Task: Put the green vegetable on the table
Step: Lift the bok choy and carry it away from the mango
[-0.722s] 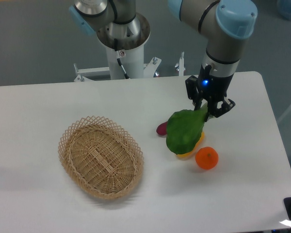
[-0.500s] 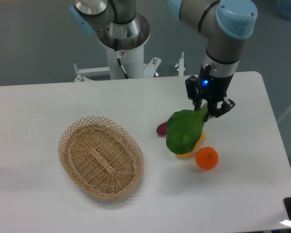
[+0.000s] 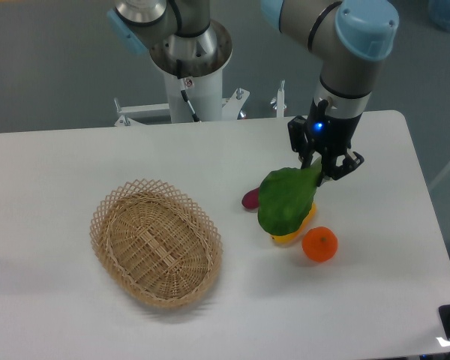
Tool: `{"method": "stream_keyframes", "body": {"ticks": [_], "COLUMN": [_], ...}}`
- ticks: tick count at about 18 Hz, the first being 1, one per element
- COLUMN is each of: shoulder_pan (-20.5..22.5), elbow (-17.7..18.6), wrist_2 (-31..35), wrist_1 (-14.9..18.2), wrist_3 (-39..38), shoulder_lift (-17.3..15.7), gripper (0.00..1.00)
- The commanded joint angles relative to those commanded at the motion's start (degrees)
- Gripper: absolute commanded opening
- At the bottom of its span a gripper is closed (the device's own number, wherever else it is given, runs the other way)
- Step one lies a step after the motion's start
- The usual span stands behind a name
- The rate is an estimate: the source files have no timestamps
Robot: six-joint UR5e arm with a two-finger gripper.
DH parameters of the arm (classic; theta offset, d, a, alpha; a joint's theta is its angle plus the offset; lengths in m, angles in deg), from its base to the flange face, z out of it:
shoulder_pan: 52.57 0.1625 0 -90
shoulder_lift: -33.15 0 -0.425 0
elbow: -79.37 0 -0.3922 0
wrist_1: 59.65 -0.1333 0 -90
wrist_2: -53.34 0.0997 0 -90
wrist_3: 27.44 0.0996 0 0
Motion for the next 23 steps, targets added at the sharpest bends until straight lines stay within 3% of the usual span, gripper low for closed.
{"method": "stream_keyframes", "body": {"ticks": [4, 11, 18, 23], "shoulder_pan": [3.86, 13.26, 16.88, 17.23], "elbow": [3.25, 7.73, 12.39, 17.40], "wrist_2": [0.09, 0.26, 0.70, 0.70], "wrist_1": [-0.17, -0.88, -8.42, -15.98], "wrist_3": [7.64, 25.56, 32.52, 31.83], "shoulder_lift": [-1.50, -0.54, 4.56, 6.23], "gripper": [0.41, 0.41, 0.41, 0.41]}}
